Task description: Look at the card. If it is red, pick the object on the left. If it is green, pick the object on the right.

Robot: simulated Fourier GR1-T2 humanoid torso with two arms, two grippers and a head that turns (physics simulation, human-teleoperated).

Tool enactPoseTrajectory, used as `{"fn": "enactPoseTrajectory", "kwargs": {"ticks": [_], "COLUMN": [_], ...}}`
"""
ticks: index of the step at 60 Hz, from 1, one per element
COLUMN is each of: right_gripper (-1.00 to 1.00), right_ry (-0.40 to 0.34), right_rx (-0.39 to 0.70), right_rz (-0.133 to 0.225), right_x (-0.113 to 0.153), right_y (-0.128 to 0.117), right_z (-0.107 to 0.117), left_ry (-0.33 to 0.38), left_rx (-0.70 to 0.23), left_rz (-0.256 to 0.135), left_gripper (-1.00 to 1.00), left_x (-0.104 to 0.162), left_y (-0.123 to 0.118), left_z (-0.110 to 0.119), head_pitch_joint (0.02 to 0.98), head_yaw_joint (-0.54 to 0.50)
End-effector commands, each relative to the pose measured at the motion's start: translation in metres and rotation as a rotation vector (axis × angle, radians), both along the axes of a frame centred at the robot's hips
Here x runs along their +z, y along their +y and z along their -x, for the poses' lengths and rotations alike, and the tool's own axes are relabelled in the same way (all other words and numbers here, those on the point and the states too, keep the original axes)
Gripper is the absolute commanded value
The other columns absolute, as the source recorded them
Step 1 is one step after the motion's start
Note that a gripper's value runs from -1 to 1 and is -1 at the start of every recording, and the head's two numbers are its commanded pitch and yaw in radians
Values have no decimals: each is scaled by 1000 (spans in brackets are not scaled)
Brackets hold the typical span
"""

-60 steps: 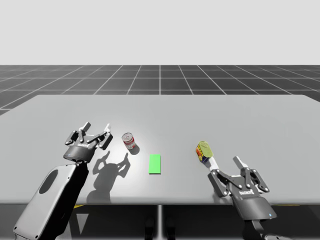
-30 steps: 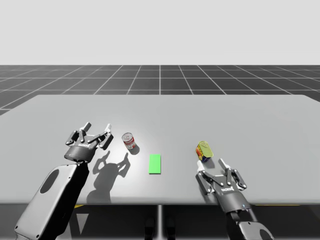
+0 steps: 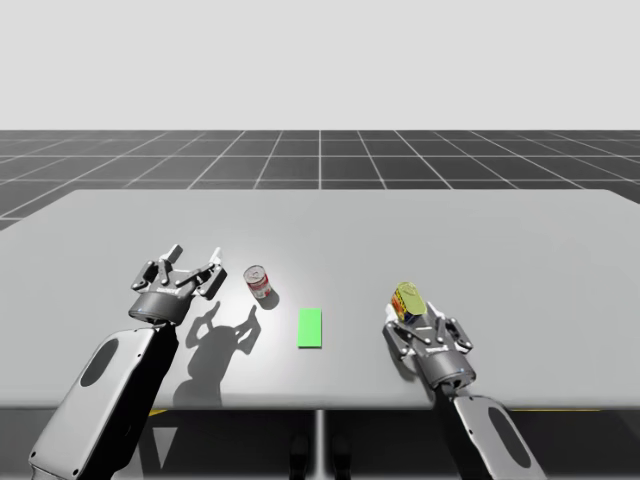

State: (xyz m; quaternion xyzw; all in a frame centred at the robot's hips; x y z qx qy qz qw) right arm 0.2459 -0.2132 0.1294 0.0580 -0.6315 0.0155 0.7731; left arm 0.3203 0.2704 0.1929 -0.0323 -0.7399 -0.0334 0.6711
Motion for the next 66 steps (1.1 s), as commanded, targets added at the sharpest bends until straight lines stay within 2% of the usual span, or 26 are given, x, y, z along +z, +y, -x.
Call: {"fn": "enactPoseTrajectory", "kwargs": {"ticks": [1,4,5,8,9,10,14,26,39,50,58,66], "right_gripper": [-1000,-1000,-970,-215,735,996,1000,1000,1000,1000,1000,1000], "right_ry": [18,21,29,32,44,59,64,77,71,68,60,35], "right_rx": [9,12,12,-15,-16,-9,-33,-39,-40,-40,-42,-47], "right_rz": [-2,-8,8,6,1,-2,5,-5,-6,-8,-4,1], "right_x": [-2,-2,-4,-6,-7,-9,-12,-14,-16,-18,-16,-7], "right_y": [1,2,1,1,1,1,0,-3,-4,-5,-5,-6], "right_z": [-11,-12,-11,-11,-10,-10,-10,-11,-10,-10,-10,-9], "left_ry": [1,1,1,1,1,1,1,1,4,4,3,2], "left_rx": [-3,-3,-3,-3,-3,-3,-3,-3,-7,-7,-7,-6], "left_rz": [-1,-1,-1,-1,-1,-1,-1,-1,-8,-8,-6,-5], "left_gripper": [-1000,-1000,-1000,-1000,-1000,-1000,-1000,-1000,-1000,-1000,-1000,-1000], "left_x": [0,-1,-1,-1,-1,-1,-1,-1,-2,-2,-2,-2], "left_y": [0,0,0,0,0,0,0,0,-2,-2,-2,-2], "left_z": [0,0,0,0,0,0,0,0,-1,0,0,0], "head_pitch_joint": [877,877,876,875,875,875,875,849,657,531,474,461], "head_yaw_joint": [-312,-312,-312,-312,-312,-312,-314,-326,-362,-399,-405,-412]}}
